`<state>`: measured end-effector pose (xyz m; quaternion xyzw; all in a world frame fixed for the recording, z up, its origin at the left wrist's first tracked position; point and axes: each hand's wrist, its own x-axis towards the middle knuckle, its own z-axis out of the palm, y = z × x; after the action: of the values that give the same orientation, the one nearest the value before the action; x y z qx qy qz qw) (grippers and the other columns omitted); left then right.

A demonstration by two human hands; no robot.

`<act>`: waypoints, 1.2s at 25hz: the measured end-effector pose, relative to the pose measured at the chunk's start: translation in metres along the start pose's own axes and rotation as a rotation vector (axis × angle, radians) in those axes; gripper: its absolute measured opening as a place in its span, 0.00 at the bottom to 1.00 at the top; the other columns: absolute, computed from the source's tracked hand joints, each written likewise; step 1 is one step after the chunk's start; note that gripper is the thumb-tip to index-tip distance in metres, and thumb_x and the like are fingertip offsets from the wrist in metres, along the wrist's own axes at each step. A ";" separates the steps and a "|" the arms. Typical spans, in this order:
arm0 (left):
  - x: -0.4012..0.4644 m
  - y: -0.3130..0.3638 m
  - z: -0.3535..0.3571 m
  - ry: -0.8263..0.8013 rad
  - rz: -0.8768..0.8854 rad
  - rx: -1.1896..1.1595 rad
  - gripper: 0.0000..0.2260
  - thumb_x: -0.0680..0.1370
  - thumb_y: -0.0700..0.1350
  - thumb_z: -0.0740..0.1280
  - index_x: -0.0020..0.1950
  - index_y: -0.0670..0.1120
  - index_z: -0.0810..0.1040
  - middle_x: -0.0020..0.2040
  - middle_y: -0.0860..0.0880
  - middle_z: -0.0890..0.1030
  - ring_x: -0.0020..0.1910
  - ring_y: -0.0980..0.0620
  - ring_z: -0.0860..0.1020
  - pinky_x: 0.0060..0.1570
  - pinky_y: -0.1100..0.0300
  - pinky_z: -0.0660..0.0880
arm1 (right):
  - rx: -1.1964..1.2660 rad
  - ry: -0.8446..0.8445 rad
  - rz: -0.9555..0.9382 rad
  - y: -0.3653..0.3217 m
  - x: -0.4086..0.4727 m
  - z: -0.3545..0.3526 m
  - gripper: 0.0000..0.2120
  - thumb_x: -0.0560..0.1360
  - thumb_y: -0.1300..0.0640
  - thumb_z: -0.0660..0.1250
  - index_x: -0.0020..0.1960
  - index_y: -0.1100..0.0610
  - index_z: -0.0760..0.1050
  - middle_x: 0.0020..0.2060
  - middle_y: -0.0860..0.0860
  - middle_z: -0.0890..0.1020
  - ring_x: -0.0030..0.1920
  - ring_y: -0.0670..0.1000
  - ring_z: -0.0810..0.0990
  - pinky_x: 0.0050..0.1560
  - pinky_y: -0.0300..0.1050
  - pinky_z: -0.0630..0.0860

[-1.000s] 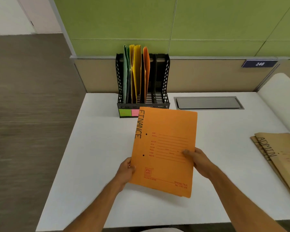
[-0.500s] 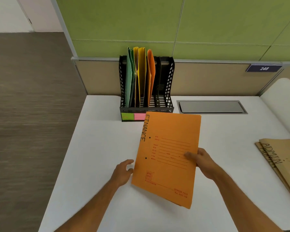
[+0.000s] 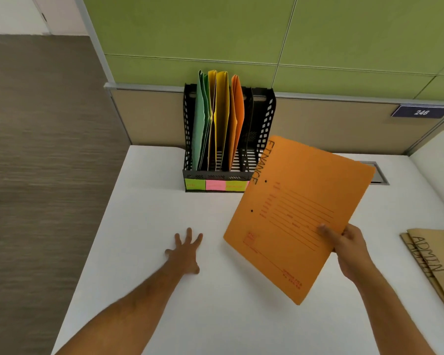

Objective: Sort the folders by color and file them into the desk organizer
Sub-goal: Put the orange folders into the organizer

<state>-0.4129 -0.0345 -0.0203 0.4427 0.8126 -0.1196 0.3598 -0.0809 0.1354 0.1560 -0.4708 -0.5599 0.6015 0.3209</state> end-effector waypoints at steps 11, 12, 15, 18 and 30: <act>0.011 -0.004 -0.018 -0.036 0.041 -0.083 0.61 0.66 0.50 0.82 0.80 0.63 0.36 0.78 0.55 0.27 0.78 0.37 0.31 0.68 0.23 0.53 | 0.048 0.283 -0.240 -0.069 0.055 0.043 0.06 0.78 0.57 0.68 0.50 0.47 0.80 0.49 0.43 0.85 0.51 0.48 0.84 0.52 0.51 0.81; 0.011 -0.005 -0.018 -0.036 0.043 -0.088 0.61 0.66 0.50 0.82 0.80 0.63 0.37 0.78 0.55 0.26 0.78 0.37 0.30 0.68 0.23 0.53 | 0.031 0.344 -0.267 -0.075 0.064 0.054 0.05 0.78 0.58 0.68 0.47 0.48 0.80 0.46 0.44 0.85 0.49 0.47 0.84 0.52 0.52 0.81; 0.013 -0.005 -0.016 -0.030 0.045 -0.090 0.61 0.66 0.51 0.82 0.80 0.63 0.36 0.78 0.55 0.26 0.78 0.37 0.30 0.68 0.23 0.52 | -0.034 0.417 -0.360 -0.095 0.094 0.092 0.05 0.78 0.55 0.66 0.46 0.46 0.79 0.45 0.46 0.84 0.47 0.47 0.84 0.49 0.50 0.83; 0.015 -0.007 -0.013 -0.022 0.047 -0.089 0.61 0.66 0.52 0.82 0.80 0.63 0.37 0.78 0.54 0.26 0.78 0.37 0.29 0.68 0.23 0.51 | -0.102 0.426 -0.397 -0.107 0.137 0.127 0.07 0.79 0.52 0.64 0.48 0.53 0.79 0.44 0.51 0.84 0.44 0.50 0.84 0.45 0.53 0.84; 0.021 -0.005 -0.012 -0.035 0.035 -0.082 0.61 0.67 0.50 0.82 0.79 0.63 0.35 0.77 0.54 0.24 0.77 0.37 0.28 0.68 0.23 0.51 | -0.482 0.307 -0.454 -0.095 0.229 0.218 0.20 0.84 0.46 0.54 0.70 0.56 0.66 0.54 0.52 0.80 0.45 0.49 0.81 0.46 0.44 0.80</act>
<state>-0.4300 -0.0183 -0.0268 0.4395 0.8026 -0.0875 0.3937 -0.3760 0.2793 0.1857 -0.4814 -0.7212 0.2879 0.4066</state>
